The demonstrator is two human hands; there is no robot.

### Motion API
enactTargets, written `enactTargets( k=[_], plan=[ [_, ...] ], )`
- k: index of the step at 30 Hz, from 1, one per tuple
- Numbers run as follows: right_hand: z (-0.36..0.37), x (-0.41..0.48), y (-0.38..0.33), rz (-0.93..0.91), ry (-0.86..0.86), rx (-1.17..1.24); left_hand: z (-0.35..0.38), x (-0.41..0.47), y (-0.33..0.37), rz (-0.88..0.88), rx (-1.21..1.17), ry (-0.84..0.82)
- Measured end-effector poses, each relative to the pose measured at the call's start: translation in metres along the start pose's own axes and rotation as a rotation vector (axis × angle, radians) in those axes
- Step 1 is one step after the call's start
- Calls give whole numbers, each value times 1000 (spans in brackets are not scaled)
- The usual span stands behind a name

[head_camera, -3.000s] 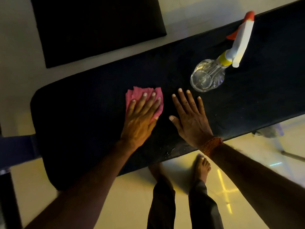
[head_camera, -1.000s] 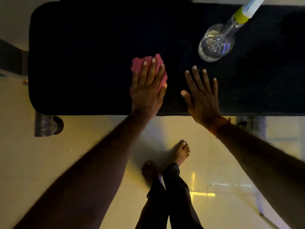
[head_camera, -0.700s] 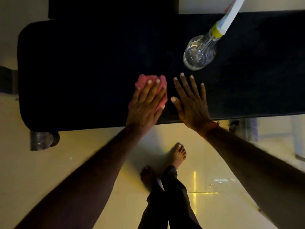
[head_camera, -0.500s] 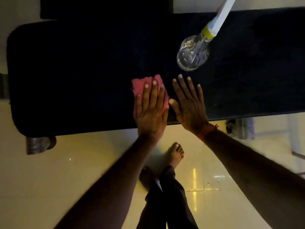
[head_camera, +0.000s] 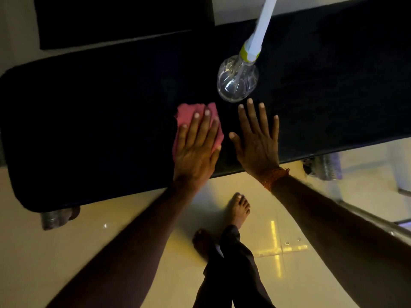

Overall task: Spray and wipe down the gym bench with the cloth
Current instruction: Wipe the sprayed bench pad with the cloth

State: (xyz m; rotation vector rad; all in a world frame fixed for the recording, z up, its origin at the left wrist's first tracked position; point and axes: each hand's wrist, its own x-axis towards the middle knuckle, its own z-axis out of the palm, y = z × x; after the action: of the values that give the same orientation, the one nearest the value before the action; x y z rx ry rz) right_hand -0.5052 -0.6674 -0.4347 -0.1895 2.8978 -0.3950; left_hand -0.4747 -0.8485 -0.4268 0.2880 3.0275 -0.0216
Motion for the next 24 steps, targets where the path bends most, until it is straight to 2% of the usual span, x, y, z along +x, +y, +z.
enactTargets(
  k=[3, 9, 15, 20, 22, 24],
  plan=[
    [-3, 4, -5, 54, -15, 12, 1, 1, -19, 145, 1, 16],
    [5, 9, -22, 165, 6, 30, 2, 69, -32, -6, -8, 27],
    [5, 5, -48, 269, -31, 72, -3, 52, -49, 231, 10, -18],
    [8, 7, -59, 342, -41, 95, -6, 129, -77, 82, 0, -22],
    [9, 9, -67, 397, -36, 121, -7, 124, -73, 162, 30, -31],
    [10, 13, -81, 477, -22, 165, -8, 100, -75, 316, 32, -62]
  ],
)
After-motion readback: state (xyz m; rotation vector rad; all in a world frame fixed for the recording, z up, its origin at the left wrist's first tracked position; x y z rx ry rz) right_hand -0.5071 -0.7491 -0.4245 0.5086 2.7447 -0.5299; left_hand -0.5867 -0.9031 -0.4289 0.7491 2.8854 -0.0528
